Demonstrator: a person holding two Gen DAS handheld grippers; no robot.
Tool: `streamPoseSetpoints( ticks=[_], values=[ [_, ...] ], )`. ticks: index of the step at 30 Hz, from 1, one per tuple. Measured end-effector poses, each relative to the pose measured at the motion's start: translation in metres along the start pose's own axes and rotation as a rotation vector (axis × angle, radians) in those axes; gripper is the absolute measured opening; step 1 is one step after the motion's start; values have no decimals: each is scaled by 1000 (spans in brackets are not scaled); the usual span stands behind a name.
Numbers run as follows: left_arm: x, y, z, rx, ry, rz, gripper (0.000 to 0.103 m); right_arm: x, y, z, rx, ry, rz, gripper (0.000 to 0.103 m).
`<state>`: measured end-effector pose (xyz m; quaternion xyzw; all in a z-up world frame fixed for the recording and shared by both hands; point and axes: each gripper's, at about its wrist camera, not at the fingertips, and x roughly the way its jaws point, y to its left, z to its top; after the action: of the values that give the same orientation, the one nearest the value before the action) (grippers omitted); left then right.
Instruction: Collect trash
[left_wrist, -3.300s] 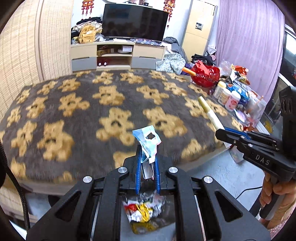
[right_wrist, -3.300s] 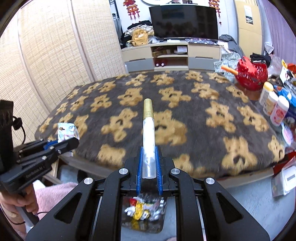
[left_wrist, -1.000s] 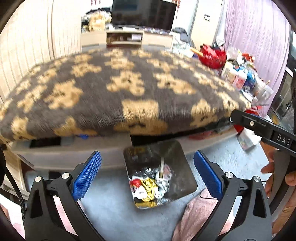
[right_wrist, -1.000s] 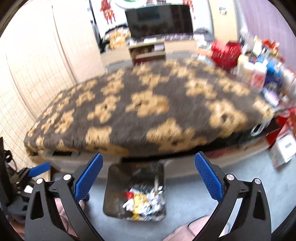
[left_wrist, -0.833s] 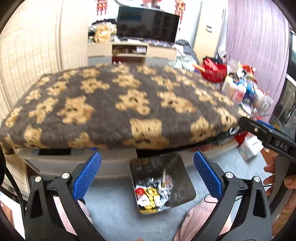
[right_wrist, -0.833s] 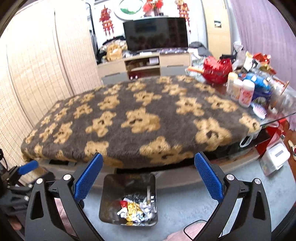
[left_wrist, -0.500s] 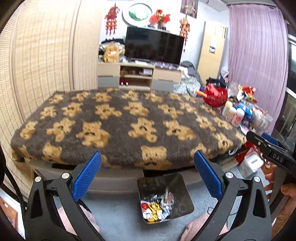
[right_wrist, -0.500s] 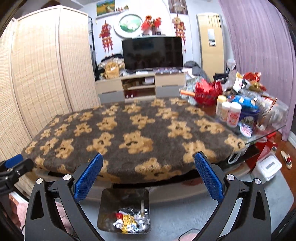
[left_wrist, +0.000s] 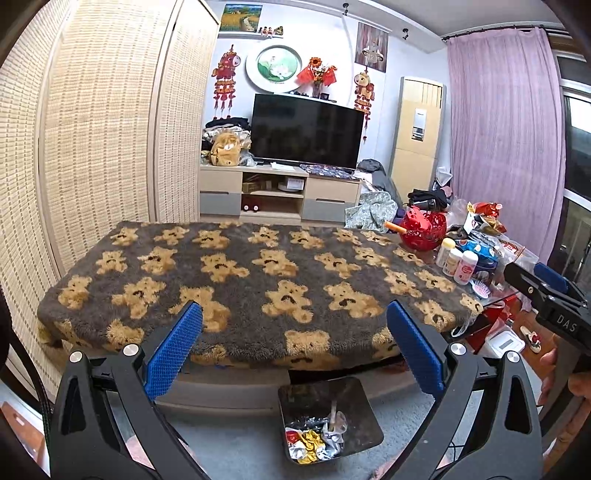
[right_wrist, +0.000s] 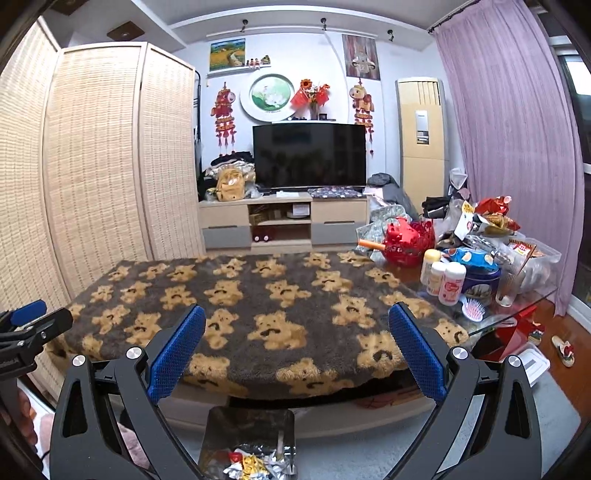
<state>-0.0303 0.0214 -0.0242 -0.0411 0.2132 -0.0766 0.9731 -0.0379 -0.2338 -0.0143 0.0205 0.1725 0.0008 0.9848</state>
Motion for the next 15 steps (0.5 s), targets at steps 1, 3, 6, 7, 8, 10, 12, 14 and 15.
streamPoseSetpoints(
  ticks=[1,3,6,7,8,10,12,14,15],
  values=[
    [-1,0,0,1,-3,-1,95,-1,-1,0,4,-1,0,100],
    [-5,-2,1,8,-15,3,95,-2,-3,0,12,1,-1,100],
    [-6,-3,1,19,-23,2,95,-1,-3,-2,16,6,-5,100],
    [-5,-3,1,22,-24,4,95,-1,-3,-3,16,6,-7,100],
    [-5,-4,0,23,-21,2,95,-1,-4,-3,16,7,-8,100],
    [-5,-4,0,25,-19,-3,95,0,-4,-4,21,12,-10,100],
    [-5,-5,0,27,-19,-3,95,0,-4,-5,25,14,-11,100],
    [-5,-5,0,27,-18,-6,95,1,-5,-5,27,16,-13,100],
    [-5,-5,0,28,-18,-7,95,1,-5,-5,27,16,-13,100]
  ],
)
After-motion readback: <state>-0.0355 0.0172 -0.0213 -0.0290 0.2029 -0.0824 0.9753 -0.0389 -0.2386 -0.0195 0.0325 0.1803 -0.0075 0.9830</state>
